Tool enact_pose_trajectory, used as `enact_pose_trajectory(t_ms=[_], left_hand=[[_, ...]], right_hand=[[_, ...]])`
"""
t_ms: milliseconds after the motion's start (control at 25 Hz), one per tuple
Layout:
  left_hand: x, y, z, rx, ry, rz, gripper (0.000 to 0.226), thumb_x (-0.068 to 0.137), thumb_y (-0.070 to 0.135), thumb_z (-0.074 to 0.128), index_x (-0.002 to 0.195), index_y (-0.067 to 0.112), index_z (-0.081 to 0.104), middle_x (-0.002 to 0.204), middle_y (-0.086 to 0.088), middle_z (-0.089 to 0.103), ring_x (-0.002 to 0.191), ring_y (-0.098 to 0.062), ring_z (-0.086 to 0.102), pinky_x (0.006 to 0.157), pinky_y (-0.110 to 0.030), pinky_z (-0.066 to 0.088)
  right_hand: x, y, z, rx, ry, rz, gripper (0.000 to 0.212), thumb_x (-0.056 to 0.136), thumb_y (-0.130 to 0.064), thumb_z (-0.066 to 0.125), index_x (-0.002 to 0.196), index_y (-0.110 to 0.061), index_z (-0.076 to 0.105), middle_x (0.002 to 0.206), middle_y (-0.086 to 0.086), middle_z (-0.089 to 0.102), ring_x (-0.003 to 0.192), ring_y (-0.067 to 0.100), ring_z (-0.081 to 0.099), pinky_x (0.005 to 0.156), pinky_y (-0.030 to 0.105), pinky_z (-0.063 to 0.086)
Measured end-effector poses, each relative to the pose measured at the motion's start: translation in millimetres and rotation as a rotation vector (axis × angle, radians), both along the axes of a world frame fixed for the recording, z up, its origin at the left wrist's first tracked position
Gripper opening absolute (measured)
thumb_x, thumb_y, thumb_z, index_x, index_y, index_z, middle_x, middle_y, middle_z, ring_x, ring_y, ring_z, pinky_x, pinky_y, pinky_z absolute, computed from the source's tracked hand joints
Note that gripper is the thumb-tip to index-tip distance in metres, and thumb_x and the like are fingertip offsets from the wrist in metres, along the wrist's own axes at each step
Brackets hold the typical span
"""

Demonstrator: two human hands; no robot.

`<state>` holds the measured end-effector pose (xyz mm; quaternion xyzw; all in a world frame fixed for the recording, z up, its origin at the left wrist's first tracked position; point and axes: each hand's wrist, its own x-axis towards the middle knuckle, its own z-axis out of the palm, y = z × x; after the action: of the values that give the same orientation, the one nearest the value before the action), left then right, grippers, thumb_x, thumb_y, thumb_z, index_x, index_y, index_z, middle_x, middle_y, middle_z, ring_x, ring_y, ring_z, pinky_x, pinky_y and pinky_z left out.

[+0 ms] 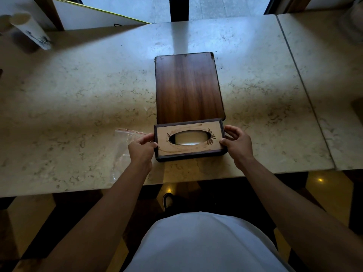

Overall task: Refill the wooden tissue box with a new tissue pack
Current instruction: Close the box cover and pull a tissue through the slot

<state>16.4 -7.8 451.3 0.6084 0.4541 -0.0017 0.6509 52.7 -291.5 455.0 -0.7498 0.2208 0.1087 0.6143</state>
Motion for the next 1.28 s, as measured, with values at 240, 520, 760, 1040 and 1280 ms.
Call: enact_pose_trajectory(t_ms=[240,520,760,1040,1280], left_hand=[[-5.9,-0.1,-0.6,0.028,-0.027,-0.045,0.037,0.087,-0.016,0.061,0.112,0.01,0.072,0.114,-0.009,0.07,0.11,-0.024,0.068,0.09,-0.043,0.061],[-13.6,0.6,-5.7,0.089,-0.089,-0.12,0.037,0.087,-0.011,0.063,0.104,0.02,0.073,0.113,-0.005,0.071,0.112,-0.023,0.068,0.091,-0.042,0.061],[-9.9,2.4,-1.6,0.105,-0.09,-0.101,0.042,0.088,-0.003,0.068,0.129,0.005,0.065,0.122,-0.014,0.071,0.113,-0.024,0.067,0.098,-0.043,0.057],[-15.0,25.0,25.6,0.327,-0.189,-0.185,0.044,0.091,0.009,0.065,0.135,0.011,0.063,0.126,-0.007,0.07,0.11,-0.015,0.066,0.084,-0.019,0.052],[-37.3,76.2,26.7,0.403,-0.152,-0.124,0.043,0.089,0.008,0.065,0.132,0.009,0.064,0.123,-0.007,0.072,0.111,-0.017,0.067,0.091,-0.026,0.052]], right_hand=[[-4.4,-1.4,-3.3,-0.012,0.004,0.049,0.055,0.09,0.009,0.067,0.141,-0.01,0.057,0.138,0.01,0.065,0.124,0.021,0.063,0.097,0.045,0.058],[-10.3,2.2,-8.0,-0.072,-0.03,0.077,0.055,0.094,0.004,0.063,0.145,-0.014,0.054,0.14,0.008,0.064,0.125,0.02,0.062,0.1,0.042,0.057],[-6.7,9.4,0.5,-0.176,-0.05,0.087,0.055,0.087,0.003,0.065,0.139,-0.013,0.06,0.13,0.004,0.069,0.121,0.019,0.065,0.096,0.039,0.059],[-3.7,58.3,16.5,-0.581,-0.237,0.326,0.056,0.096,-0.018,0.063,0.148,-0.01,0.046,0.155,0.013,0.048,0.141,0.029,0.046,0.117,0.042,0.038],[-7.9,131.0,24.2,-0.557,-0.315,0.615,0.054,0.098,-0.022,0.062,0.148,-0.011,0.046,0.158,0.01,0.044,0.147,0.025,0.039,0.118,0.039,0.031]])
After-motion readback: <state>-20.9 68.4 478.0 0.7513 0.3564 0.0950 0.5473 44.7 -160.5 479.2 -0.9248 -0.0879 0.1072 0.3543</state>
